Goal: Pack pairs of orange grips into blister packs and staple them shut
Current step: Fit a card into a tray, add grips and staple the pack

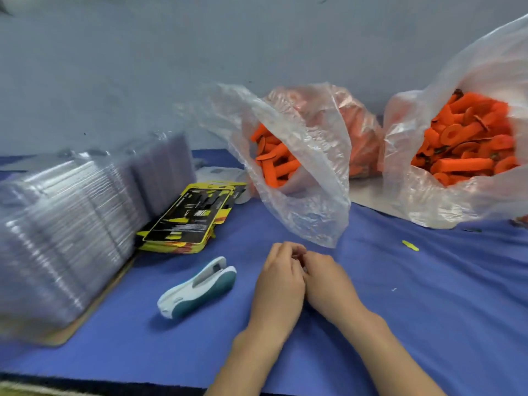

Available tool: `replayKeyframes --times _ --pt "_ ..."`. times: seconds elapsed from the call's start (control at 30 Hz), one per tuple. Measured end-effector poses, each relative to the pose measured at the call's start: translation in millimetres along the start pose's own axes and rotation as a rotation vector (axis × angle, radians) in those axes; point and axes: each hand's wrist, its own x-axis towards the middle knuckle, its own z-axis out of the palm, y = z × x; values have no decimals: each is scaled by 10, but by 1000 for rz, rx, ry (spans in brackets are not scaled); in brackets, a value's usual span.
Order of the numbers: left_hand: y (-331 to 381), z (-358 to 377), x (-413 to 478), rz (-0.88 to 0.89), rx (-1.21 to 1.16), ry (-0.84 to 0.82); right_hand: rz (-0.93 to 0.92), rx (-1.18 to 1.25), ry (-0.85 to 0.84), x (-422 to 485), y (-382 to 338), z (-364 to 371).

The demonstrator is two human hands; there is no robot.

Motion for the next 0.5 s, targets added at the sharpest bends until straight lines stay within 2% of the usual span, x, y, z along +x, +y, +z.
replayKeyframes --times 0.13,0.23,0.3,0.37,0.43,0.5 --pt "-76 -187 46 31 80 -81 -59 -93 -93 -68 -247 -78" --pt "-39 -311 102 46 96 -58 -92 -81 -157 -98 -351 -182" --pt "17 -494 215 93 108 58 -90 -70 -175 -133 -444 -234" --pt "61 -829 438 176 198 244 -73 -60 -163 -159 -502 -250" --pt "73 -1261 747 213 395 400 -59 -109 -161 -171 -535 -245" --pt "44 -1728 1069 124 672 445 -54 -154 -146 -176 -578 -237"
